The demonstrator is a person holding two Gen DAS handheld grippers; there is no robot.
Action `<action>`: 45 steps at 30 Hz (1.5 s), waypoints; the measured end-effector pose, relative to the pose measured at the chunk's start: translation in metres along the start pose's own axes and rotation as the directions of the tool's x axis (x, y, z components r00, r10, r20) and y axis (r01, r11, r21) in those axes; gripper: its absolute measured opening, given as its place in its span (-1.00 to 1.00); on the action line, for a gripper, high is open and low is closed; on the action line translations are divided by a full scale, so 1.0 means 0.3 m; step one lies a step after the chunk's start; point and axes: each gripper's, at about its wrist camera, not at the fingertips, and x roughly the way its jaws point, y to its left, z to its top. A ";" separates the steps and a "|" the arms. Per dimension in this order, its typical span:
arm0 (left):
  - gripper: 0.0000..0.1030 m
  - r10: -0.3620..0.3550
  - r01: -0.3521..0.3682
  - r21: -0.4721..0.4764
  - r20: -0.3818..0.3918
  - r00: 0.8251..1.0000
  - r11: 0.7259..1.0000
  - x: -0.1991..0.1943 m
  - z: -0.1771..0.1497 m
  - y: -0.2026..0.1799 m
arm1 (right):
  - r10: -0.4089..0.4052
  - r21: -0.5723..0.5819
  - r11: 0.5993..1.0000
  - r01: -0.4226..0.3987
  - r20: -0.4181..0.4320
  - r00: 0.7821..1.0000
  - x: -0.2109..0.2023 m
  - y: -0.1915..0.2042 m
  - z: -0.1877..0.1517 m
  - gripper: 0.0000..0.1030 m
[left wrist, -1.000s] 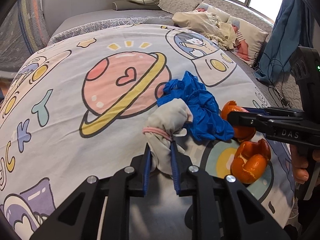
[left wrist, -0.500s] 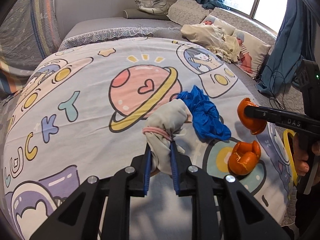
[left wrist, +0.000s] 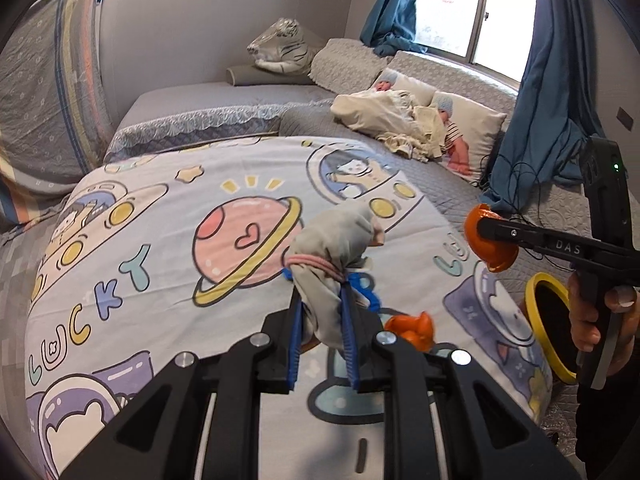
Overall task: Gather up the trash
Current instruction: 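Grasp the grey sock with the left tool while the right tool grasps an orange peel, then carry the grey sock and orange peel with both tools over the yellow bin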
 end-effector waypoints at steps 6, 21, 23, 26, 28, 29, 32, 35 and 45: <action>-0.68 -0.033 0.032 0.030 0.035 0.999 0.999 -0.045 0.019 -0.104 | -0.028 0.025 0.999 0.026 0.069 0.997 -0.126 -0.068 -0.004 -0.44; -0.68 -0.166 0.144 0.182 0.110 0.980 0.973 -0.110 0.074 -0.441 | -0.140 0.133 0.984 0.115 0.195 0.971 -0.404 -0.294 -0.066 -0.44; -0.68 -0.186 0.162 0.199 0.109 0.977 0.967 -0.106 0.079 -0.486 | -0.156 0.151 0.980 0.126 0.206 0.966 -0.436 -0.327 -0.079 -0.44; -0.68 -0.212 0.184 0.226 0.103 0.972 0.956 -0.097 0.086 -0.553 | -0.182 0.176 0.974 0.145 0.218 0.959 -0.481 -0.373 -0.103 -0.44; -0.68 -0.225 0.196 0.246 0.099 0.969 0.949 -0.092 0.088 -0.592 | -0.194 0.189 0.970 0.153 0.223 0.955 -0.508 -0.404 -0.118 -0.44; -0.68 -0.235 0.204 0.258 0.095 0.967 0.944 -0.090 0.089 -0.613 | -0.203 0.200 0.967 0.158 0.227 0.953 -0.524 -0.424 -0.128 -0.44; -0.68 -0.255 0.220 0.289 0.090 0.963 0.932 -0.085 0.092 -0.677 | -0.225 0.229 0.958 0.171 0.233 0.946 -0.561 -0.471 -0.155 -0.44; -0.68 -0.277 0.240 0.313 0.081 0.957 0.919 -0.076 0.097 -0.739 | -0.246 0.255 0.949 0.184 0.237 0.940 -0.586 -0.520 -0.182 -0.44; -0.67 -0.334 0.295 0.389 0.034 0.942 0.873 -0.004 0.086 -0.947 | -0.329 0.353 0.905 0.239 0.224 0.917 -0.671 -0.669 -0.295 -0.43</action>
